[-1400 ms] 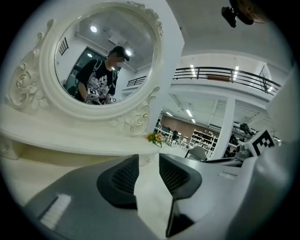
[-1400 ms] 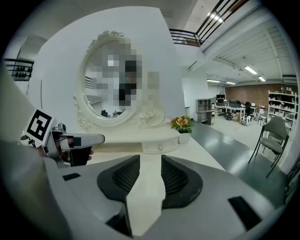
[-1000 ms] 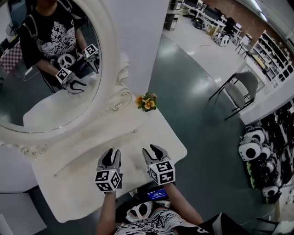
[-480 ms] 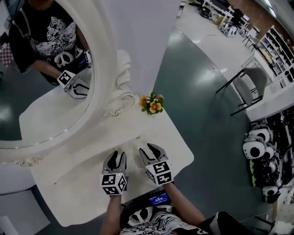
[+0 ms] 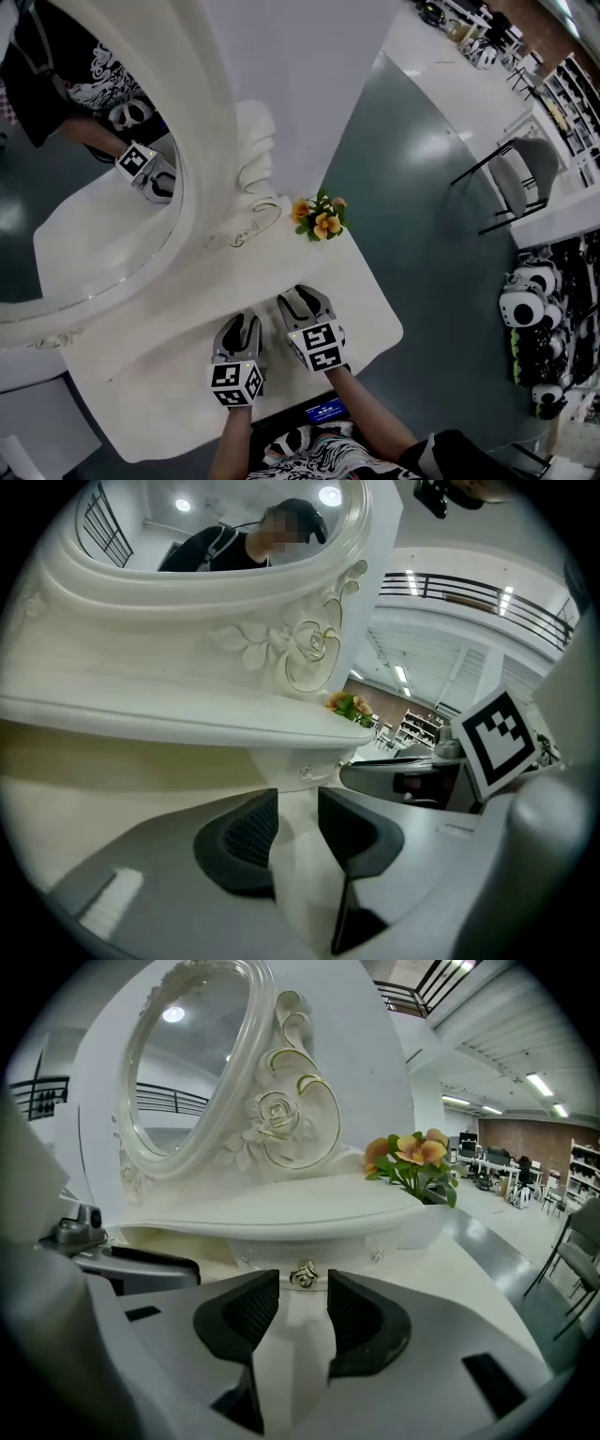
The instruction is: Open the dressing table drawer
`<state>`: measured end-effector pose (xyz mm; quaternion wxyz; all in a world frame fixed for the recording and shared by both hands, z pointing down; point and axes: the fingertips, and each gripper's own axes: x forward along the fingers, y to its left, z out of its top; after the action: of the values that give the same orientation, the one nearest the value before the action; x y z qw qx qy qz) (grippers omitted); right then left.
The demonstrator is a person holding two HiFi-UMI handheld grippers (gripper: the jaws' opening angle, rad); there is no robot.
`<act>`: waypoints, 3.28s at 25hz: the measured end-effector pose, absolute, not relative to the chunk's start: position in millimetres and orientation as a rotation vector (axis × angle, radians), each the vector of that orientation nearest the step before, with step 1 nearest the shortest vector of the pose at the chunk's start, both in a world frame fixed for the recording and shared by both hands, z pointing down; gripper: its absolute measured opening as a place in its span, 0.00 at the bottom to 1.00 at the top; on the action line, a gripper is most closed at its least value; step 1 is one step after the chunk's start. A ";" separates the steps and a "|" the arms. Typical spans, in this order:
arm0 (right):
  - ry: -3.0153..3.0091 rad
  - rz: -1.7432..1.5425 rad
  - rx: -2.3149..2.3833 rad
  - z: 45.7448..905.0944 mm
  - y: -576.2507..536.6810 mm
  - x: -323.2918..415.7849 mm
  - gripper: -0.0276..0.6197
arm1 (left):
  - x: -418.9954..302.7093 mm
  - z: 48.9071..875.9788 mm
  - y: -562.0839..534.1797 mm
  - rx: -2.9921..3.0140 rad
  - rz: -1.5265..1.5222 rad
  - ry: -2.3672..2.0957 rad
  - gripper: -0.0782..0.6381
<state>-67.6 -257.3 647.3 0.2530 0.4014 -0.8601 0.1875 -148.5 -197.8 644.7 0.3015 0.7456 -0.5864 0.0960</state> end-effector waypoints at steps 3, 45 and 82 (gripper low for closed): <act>-2.334 0.479 1.080 651.5 -265.8 -70.9 0.22 | -149.9 647.9 -198.8 1.969 0.261 -1.557 0.29; -2.260 0.457 1.278 601.4 -193.6 15.5 0.05 | -132.2 575.4 -178.8 2.138 0.211 -1.622 0.29; -2.341 0.396 1.313 555.8 -157.2 3.5 0.04 | -124.1 541.6 -148.6 2.212 0.190 -1.620 0.22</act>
<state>3.5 -157.2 555.8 0.2127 0.4730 -0.8431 0.1425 -124.1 -148.6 541.6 0.1954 0.7894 -0.5780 0.0677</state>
